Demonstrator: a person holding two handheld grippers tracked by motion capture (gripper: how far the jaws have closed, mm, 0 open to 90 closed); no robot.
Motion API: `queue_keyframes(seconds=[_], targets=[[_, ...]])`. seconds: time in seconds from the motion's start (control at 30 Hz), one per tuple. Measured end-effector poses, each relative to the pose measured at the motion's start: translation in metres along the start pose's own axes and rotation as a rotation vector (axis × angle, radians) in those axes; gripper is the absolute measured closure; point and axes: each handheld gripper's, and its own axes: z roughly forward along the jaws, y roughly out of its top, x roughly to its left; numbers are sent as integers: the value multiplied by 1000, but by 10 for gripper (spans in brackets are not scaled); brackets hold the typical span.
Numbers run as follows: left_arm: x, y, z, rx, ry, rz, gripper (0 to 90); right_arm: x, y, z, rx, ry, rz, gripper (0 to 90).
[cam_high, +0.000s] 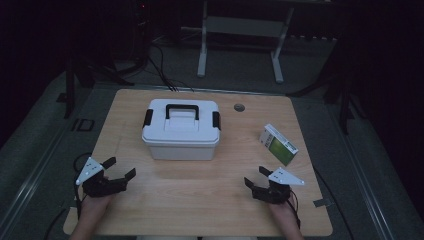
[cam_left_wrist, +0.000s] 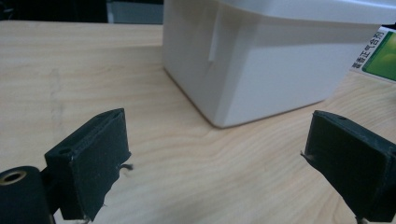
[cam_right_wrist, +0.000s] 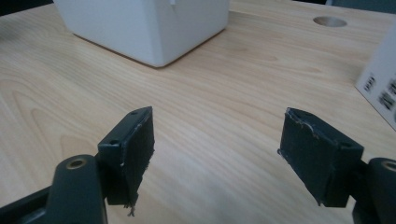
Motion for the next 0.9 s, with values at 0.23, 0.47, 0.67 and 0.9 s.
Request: queue_keyframes(seconds=[0.23, 0.47, 0.67, 0.9], targets=[[-3, 9, 23, 13, -33, 8, 241, 6, 12, 24, 15, 0, -16, 483], [4, 19, 46, 75, -12, 20, 530, 13, 26, 47, 24, -6, -52, 761], [15, 22, 65, 146, 47, 21, 712, 15, 39, 70, 47, -12, -47, 899], [20, 28, 78, 151, 31, 9, 867, 14, 55, 97, 59, -39, -15, 900]])
